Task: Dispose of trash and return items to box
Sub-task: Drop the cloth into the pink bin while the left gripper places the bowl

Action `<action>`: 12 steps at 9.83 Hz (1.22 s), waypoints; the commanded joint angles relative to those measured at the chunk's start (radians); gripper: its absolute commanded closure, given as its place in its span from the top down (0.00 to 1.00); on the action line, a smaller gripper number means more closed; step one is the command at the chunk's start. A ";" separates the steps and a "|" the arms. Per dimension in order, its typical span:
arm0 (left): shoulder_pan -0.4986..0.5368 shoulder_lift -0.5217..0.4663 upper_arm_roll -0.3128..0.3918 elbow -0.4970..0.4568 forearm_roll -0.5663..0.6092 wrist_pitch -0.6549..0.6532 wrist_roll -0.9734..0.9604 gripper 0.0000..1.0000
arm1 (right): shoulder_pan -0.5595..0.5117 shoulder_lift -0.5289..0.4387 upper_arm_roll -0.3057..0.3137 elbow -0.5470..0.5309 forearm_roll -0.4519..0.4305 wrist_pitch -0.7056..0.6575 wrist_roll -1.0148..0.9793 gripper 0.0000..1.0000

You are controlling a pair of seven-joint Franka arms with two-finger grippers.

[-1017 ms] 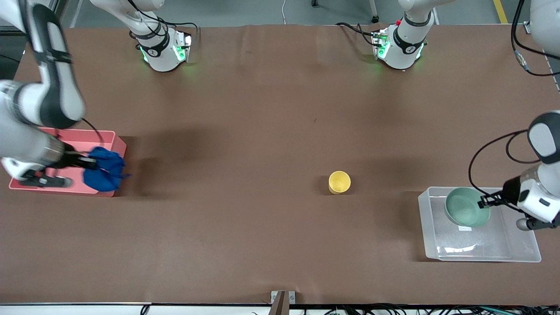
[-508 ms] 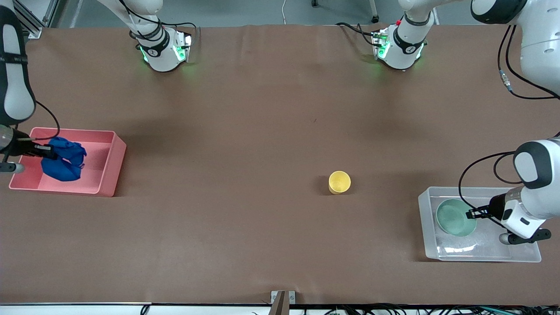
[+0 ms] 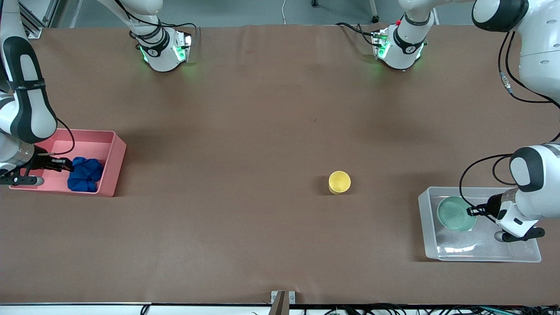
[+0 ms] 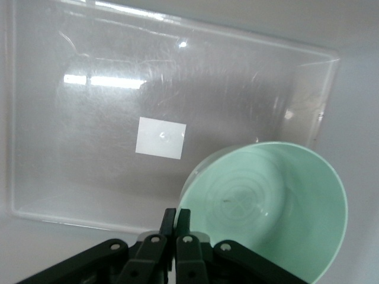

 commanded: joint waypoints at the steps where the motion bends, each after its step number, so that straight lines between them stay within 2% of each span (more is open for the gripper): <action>1: -0.001 0.045 -0.003 -0.009 0.010 0.006 -0.008 0.07 | 0.005 -0.041 0.015 0.026 0.002 -0.028 0.002 0.99; 2: -0.004 0.044 -0.003 -0.009 0.011 0.005 -0.009 0.22 | 0.013 -0.080 0.016 0.049 0.002 -0.060 0.002 1.00; 3: -0.006 0.044 -0.001 -0.007 0.019 0.005 0.001 0.63 | 0.039 -0.122 0.016 0.083 0.002 -0.115 0.017 1.00; 4: -0.001 0.032 -0.003 -0.001 0.022 0.005 0.006 1.00 | 0.069 -0.148 0.016 0.130 0.002 -0.166 0.063 1.00; 7: -0.018 -0.077 -0.030 -0.004 0.024 -0.035 -0.019 1.00 | 0.175 -0.215 0.016 0.252 0.001 -0.351 0.203 1.00; 10: -0.105 -0.157 -0.055 -0.012 0.018 -0.179 -0.084 1.00 | 0.261 -0.352 0.016 0.261 0.001 -0.529 0.323 1.00; 11: -0.116 -0.177 -0.091 -0.027 0.010 -0.202 -0.109 1.00 | 0.289 -0.399 0.016 0.261 0.001 -0.580 0.350 1.00; 12: -0.118 -0.203 -0.134 -0.082 0.014 -0.196 -0.187 1.00 | 0.306 -0.429 0.018 0.261 0.001 -0.624 0.363 1.00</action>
